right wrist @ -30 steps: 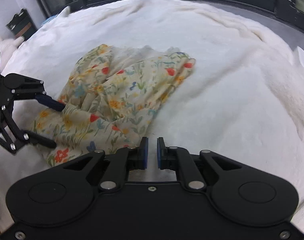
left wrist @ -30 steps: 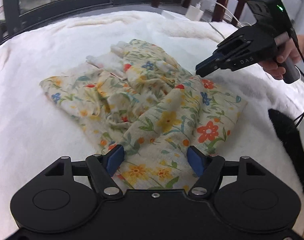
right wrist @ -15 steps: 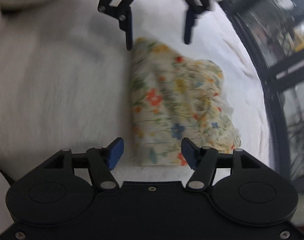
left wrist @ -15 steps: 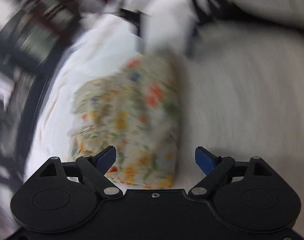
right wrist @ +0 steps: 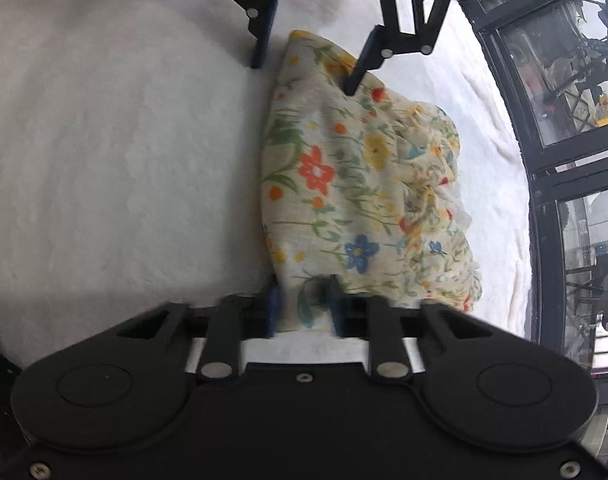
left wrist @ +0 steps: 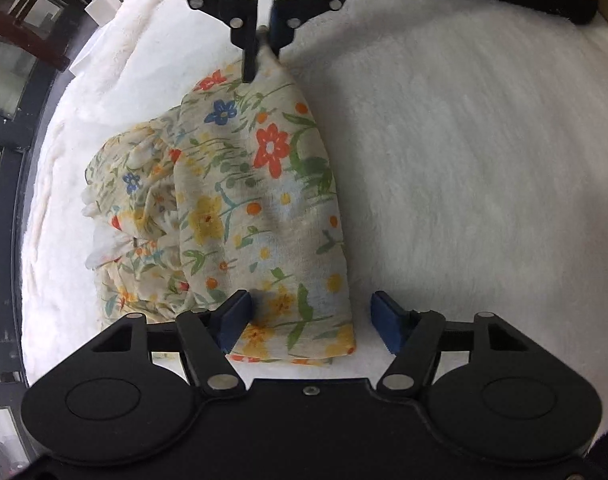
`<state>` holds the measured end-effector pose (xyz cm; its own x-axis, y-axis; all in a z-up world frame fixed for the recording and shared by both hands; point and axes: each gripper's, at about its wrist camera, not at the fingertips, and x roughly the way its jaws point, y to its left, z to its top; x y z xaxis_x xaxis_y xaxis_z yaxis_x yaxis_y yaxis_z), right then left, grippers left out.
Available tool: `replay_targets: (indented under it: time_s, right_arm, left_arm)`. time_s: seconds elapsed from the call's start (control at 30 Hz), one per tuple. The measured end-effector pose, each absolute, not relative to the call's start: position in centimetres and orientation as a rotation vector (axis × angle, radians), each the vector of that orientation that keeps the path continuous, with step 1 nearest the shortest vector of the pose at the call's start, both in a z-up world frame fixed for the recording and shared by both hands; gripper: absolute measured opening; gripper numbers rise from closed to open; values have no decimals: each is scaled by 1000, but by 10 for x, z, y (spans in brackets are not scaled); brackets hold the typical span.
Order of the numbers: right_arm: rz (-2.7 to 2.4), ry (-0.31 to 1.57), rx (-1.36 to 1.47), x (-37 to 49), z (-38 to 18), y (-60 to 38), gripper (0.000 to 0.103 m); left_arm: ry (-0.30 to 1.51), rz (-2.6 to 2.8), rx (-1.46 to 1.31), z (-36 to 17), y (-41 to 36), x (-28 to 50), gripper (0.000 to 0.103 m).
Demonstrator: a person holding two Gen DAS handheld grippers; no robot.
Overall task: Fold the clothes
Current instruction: 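Grasp the dress side edge with both grippers near each other, then lift the side edge and fold it over the dress with both grippers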
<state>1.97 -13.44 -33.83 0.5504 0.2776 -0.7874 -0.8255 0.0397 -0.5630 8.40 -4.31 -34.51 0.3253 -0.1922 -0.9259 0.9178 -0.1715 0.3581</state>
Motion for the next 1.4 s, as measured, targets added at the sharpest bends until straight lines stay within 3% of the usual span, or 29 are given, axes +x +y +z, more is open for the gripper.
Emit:
replay_targets:
  time_s: [0.33, 0.37, 0.43, 0.5, 0.87, 1.4]
  right_arm:
    - [880, 595, -1064, 48, -305, -141, 6]
    - [877, 600, -1051, 50, -303, -142, 6]
    - [865, 616, -997, 57, -296, -144, 6]
    - [861, 628, -966, 56, -293, -149, 6]
    - [907, 666, -935, 26, -295, -165, 6]
    - [1055, 779, -863, -7, -292, -169, 5]
  left_arm:
    - [693, -1103, 1293, -335, -39, 95, 63]
    - [683, -1097, 1278, -334, -38, 94, 59]
    - [676, -1086, 1244, -333, -35, 93, 33]
    - [683, -1092, 1230, -334, -32, 93, 16]
    - [811, -1093, 965, -321, -15, 111, 9]
    - [1077, -1211, 580, -293, 21, 107, 9]
